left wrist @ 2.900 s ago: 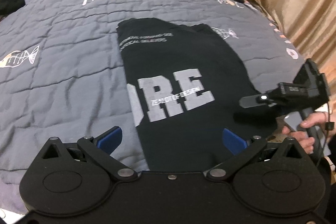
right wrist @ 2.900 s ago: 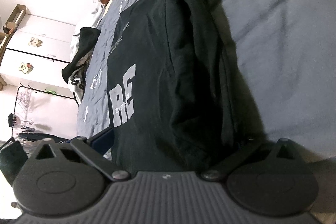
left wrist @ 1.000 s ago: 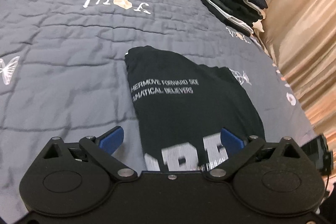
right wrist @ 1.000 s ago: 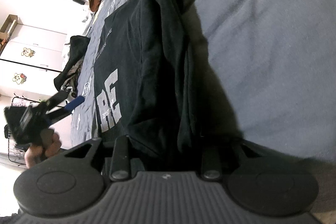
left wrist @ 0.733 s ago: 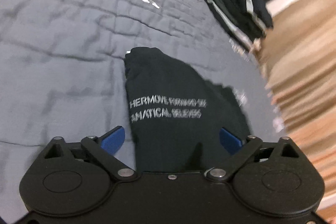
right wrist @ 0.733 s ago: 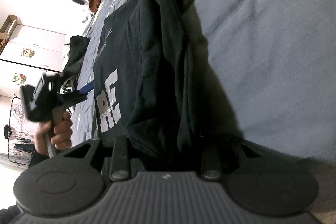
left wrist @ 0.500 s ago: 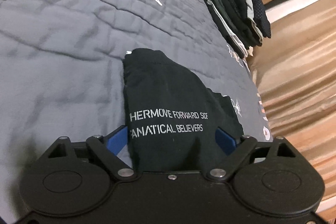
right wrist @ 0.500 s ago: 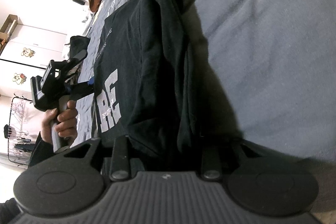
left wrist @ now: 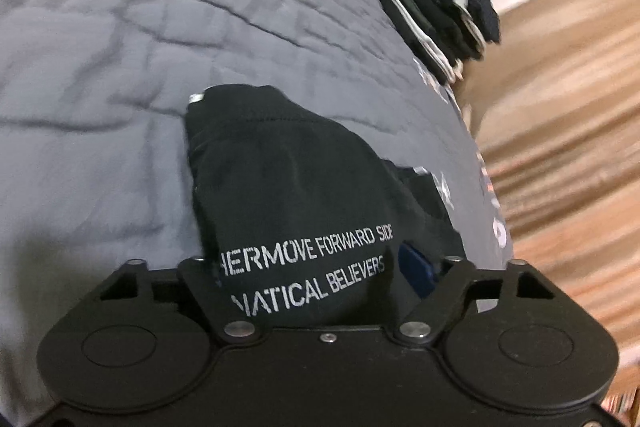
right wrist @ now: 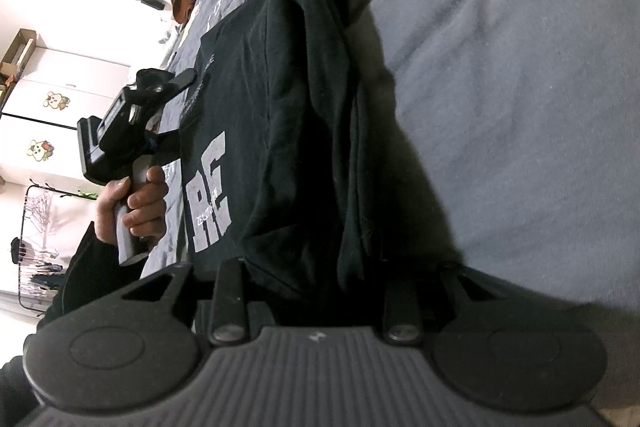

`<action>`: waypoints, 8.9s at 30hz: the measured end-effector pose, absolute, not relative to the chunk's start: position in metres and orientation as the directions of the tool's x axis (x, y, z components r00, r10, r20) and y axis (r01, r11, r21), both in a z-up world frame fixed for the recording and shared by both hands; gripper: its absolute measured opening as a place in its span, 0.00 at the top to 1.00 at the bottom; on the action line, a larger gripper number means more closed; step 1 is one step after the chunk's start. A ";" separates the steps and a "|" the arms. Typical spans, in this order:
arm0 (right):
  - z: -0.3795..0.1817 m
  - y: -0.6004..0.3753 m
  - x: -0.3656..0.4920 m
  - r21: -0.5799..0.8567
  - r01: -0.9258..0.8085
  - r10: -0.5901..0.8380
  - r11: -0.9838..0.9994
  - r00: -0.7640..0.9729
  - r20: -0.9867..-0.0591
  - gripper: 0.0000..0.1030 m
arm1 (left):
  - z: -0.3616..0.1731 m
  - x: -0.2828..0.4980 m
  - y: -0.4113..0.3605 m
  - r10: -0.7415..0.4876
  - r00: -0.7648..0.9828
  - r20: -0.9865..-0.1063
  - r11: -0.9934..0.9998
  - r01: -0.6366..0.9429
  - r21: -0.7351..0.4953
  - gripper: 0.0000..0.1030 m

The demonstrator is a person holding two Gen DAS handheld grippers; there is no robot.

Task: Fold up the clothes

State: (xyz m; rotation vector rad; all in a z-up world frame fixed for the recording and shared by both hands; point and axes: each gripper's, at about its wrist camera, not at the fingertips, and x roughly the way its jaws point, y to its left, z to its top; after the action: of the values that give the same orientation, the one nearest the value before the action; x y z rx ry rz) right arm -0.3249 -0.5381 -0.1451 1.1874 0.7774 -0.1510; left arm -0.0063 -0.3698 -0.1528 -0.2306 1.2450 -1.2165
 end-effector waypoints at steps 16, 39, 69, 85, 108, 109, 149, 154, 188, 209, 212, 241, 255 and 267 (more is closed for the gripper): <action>-0.143 -0.527 -0.326 0.763 0.513 0.252 0.393 0.738 -0.626 0.70 | -0.165 0.006 -0.373 -0.789 -0.217 -0.575 0.397 0.534 -0.747 0.55; -0.112 -0.511 -0.335 0.759 0.514 0.162 0.400 0.775 -0.610 0.79 | -0.098 -0.033 -0.385 -0.791 -0.107 -0.602 0.351 0.727 -0.591 0.79; -0.012 -0.410 -0.446 0.745 0.472 -0.113 0.472 0.870 -0.479 0.81 | 0.053 -0.216 -0.422 -0.882 -0.089 -0.463 0.138 0.891 -0.433 0.79; -0.016 -0.415 -0.455 0.742 0.480 -0.132 0.469 0.868 -0.479 0.81 | 0.056 -0.269 -0.490 -0.893 -0.165 -0.418 0.046 0.892 -0.450 0.79; -0.056 -0.561 -0.426 0.748 0.529 -0.143 0.401 0.843 -0.519 0.81 | 0.009 -0.270 -0.674 -0.859 -0.211 -0.466 0.048 0.874 -0.484 0.79; -0.059 -0.570 -0.426 0.749 0.531 -0.144 0.396 0.842 -0.520 0.81 | 0.007 -0.268 -0.683 -0.857 -0.214 -0.469 0.049 0.872 -0.487 0.79; -0.145 -0.704 -0.400 0.684 0.623 -0.054 0.380 0.753 -0.656 0.72 | -0.121 -0.188 -0.819 -0.761 -0.184 -0.622 0.236 0.814 -0.530 0.72; -0.138 -0.702 -0.410 0.650 0.653 -0.061 0.388 0.722 -0.689 0.66 | -0.117 -0.180 -0.808 -0.751 -0.148 -0.644 0.277 0.814 -0.510 0.61; -0.110 -0.632 -0.411 0.594 0.707 -0.203 0.384 0.692 -0.693 0.59 | -0.095 -0.330 -0.671 -0.664 -0.266 -0.699 -0.045 0.947 -0.318 0.55; -0.114 -0.627 -0.423 0.628 0.695 -0.214 0.351 0.712 -0.669 0.59 | -0.113 -0.389 -0.647 -0.610 -0.087 -0.788 -0.290 0.950 0.119 0.83; -0.112 -0.627 -0.424 0.629 0.694 -0.218 0.351 0.714 -0.666 0.59 | -0.111 -0.385 -0.646 -0.611 -0.096 -0.786 -0.299 0.947 0.117 0.93; -0.124 -0.618 -0.425 0.634 0.685 -0.178 0.359 0.717 -0.674 0.59 | -0.087 -0.361 -0.653 -0.607 -0.248 -0.755 -0.200 0.967 -0.157 0.95; -0.128 -0.617 -0.427 0.645 0.676 -0.175 0.355 0.726 -0.665 0.59 | -0.121 -0.351 -0.660 -0.556 -0.238 -0.796 -0.130 0.971 -0.199 0.95; -0.126 -0.613 -0.427 0.634 0.681 -0.179 0.365 0.720 -0.670 0.59 | -0.087 -0.246 -0.705 -0.750 -0.124 -0.649 0.176 0.909 -0.377 0.49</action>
State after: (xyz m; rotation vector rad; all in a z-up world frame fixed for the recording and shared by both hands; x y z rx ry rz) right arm -0.4274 -0.6133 -0.1258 1.0617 0.5500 -0.5903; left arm -0.2463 -0.7046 -0.0868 0.2254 0.9068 -1.4382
